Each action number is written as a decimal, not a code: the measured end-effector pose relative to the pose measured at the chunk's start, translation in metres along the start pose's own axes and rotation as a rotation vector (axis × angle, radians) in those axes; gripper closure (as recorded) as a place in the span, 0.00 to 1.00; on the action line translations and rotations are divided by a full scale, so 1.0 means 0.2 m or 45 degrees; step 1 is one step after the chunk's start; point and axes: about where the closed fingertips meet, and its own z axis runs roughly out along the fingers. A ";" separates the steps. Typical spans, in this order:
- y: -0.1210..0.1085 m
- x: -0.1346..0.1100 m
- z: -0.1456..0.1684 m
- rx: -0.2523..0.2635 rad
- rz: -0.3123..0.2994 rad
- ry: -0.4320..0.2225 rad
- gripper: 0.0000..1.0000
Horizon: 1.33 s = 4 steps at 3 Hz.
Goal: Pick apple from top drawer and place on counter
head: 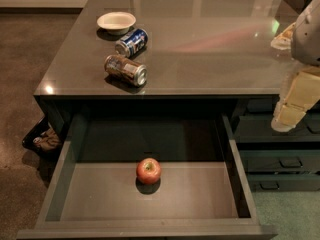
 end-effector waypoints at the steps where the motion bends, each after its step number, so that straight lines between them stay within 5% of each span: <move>1: 0.00 0.00 0.01 -0.003 0.004 -0.010 0.00; 2: 0.00 0.02 0.06 -0.014 0.015 -0.038 0.00; 4: 0.08 -0.01 0.48 -0.131 -0.021 -0.266 0.00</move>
Offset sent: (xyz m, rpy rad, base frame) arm 0.0050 -0.0042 -0.0283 0.0655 0.0292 -0.0014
